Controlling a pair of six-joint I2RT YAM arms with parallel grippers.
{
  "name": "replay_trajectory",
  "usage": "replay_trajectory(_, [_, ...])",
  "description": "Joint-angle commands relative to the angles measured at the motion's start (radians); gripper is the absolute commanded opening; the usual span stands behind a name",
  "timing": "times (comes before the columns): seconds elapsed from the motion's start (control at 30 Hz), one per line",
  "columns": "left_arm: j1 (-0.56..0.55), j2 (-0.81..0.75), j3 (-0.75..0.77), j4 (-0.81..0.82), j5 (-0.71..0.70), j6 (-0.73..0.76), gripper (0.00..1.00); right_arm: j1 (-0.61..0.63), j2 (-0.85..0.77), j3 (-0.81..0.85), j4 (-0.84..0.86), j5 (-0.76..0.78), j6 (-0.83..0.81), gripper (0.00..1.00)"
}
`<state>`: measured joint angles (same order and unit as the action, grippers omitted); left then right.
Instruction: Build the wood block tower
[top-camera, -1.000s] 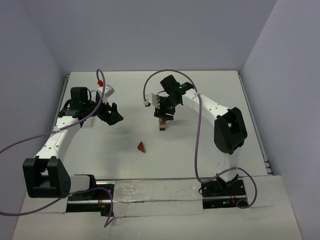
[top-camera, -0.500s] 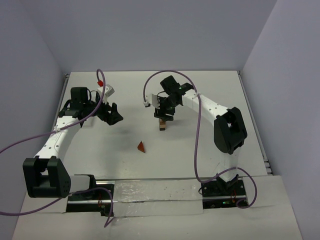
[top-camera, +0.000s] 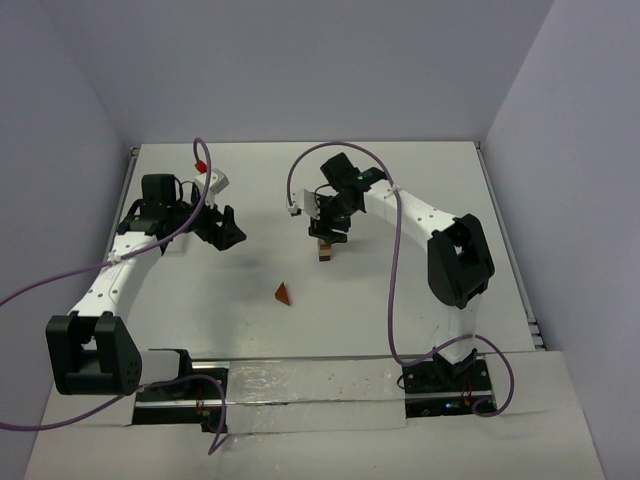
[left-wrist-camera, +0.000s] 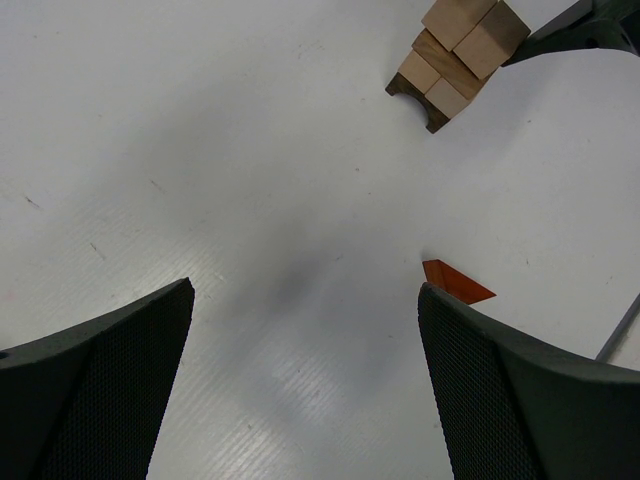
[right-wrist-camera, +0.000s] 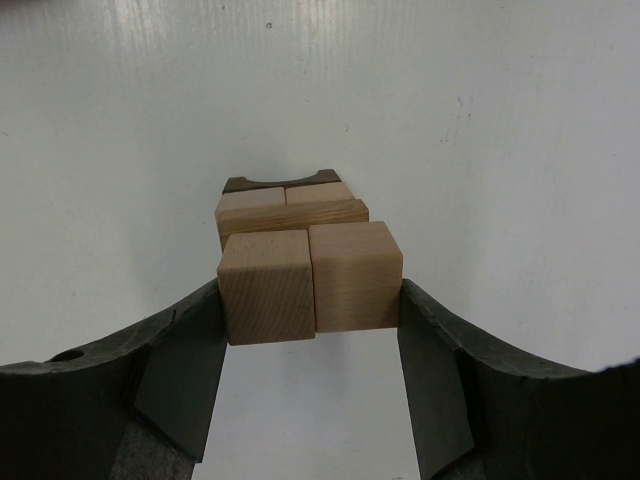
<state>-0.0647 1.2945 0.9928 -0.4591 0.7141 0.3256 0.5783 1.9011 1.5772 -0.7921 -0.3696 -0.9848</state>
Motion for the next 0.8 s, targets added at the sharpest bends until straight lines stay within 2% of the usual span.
replay_trajectory(0.0, [-0.004,0.003,0.03,0.027,0.002,0.01,0.99,0.009,-0.004,-0.008,0.038,0.001,0.0,0.69])
replay_trajectory(0.77, [-0.004,0.006,0.029,0.023,-0.002,0.013,0.99,0.024,-0.004,-0.018,0.05,0.001,0.002,0.73])
